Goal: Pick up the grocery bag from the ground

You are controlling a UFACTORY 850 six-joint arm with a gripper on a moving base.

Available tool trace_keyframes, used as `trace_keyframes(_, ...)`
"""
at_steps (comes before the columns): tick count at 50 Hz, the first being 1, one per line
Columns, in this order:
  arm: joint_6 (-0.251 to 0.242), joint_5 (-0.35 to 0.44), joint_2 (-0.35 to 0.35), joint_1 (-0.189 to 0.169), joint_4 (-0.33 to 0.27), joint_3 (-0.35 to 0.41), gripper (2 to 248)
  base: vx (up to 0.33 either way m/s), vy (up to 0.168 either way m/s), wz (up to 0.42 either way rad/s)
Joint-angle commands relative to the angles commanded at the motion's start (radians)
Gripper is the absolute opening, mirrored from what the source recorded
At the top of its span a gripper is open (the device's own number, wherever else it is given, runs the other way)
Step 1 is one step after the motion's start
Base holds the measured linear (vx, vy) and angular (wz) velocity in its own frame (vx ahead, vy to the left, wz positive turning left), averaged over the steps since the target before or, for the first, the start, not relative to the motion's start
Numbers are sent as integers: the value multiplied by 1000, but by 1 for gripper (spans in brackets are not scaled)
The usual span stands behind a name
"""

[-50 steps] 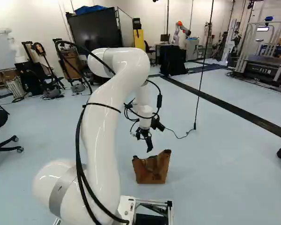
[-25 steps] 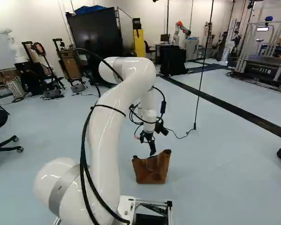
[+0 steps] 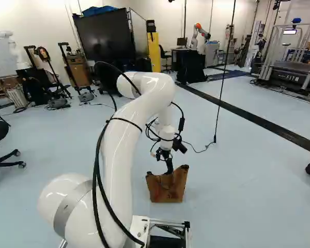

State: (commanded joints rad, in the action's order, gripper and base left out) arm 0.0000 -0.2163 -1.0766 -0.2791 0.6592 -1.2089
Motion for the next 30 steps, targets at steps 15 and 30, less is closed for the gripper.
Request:
trace_keyframes(15, 0, 0, -59, -9, 0, -45, 247, 0, 0, 0)
trace_keyframes(30, 0, 0, -117, -19, 0, -92, 247, 0, 0, 0)
